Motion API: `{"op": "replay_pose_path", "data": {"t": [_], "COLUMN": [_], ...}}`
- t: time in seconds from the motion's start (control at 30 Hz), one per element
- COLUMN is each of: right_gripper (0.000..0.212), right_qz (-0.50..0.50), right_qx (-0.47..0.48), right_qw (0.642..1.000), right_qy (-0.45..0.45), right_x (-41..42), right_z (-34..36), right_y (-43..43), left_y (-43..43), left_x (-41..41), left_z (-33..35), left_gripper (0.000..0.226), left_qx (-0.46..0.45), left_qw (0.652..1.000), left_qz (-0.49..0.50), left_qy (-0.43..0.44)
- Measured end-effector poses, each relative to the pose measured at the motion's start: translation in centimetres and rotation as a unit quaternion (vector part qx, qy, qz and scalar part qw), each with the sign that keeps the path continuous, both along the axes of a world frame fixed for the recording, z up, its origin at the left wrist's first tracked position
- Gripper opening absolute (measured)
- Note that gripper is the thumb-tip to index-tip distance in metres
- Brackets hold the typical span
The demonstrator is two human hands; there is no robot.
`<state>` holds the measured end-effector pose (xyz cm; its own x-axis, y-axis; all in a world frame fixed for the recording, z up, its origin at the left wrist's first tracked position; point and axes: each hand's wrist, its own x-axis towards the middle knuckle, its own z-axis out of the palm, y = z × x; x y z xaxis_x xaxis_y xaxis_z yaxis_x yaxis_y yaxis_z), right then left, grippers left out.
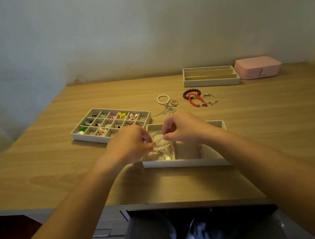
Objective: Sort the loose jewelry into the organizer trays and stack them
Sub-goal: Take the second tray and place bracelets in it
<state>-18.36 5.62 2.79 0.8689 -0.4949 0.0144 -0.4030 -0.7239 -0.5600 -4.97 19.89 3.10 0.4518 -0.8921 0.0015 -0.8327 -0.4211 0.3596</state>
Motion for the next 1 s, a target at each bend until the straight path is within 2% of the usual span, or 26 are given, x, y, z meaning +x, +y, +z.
{"op": "replay_pose_path", "data": {"t": [0.17,0.37,0.43,0.53,0.63,0.8,1.0], "right_gripper": [0.004,0.008,0.008,0.009,0.023,0.043,0.04], "right_qz": [0.017,0.02,0.024,0.083,0.13,0.144,0.148], "right_qx": [-0.035,-0.048,-0.065,-0.083,-0.093,-0.066,-0.04], "right_qw": [0.999,0.998,0.997,0.993,0.985,0.981,0.983], "right_qy": [0.029,0.043,0.036,0.036,0.065,0.109,0.105], "right_x": [0.68,0.65,0.57,0.29,0.06,-0.06,0.09], "right_z": [-0.37,-0.68,-0.78,-0.74,-0.64,-0.25,0.04], "right_y": [0.26,0.1,0.02,0.13,0.52,0.88,0.75], "left_y": [-0.25,0.16,0.33,0.54,0.72,0.49,-0.06], "left_x": [-0.16,-0.52,-0.52,-0.71,-0.8,-0.58,-0.42], "left_z": [-0.26,-0.47,-0.57,-0.64,-0.54,-0.3,0.04], "left_gripper": [0.012,0.014,0.014,0.014,0.016,0.015,0.017], "left_qx": [0.029,0.02,0.016,0.026,0.039,0.041,0.035], "left_qw": [0.998,0.994,0.994,0.991,0.989,0.992,0.993], "left_qz": [0.013,-0.02,-0.039,-0.074,-0.096,-0.105,-0.107], "left_qy": [-0.055,-0.107,-0.104,-0.109,-0.103,-0.058,-0.025]}}
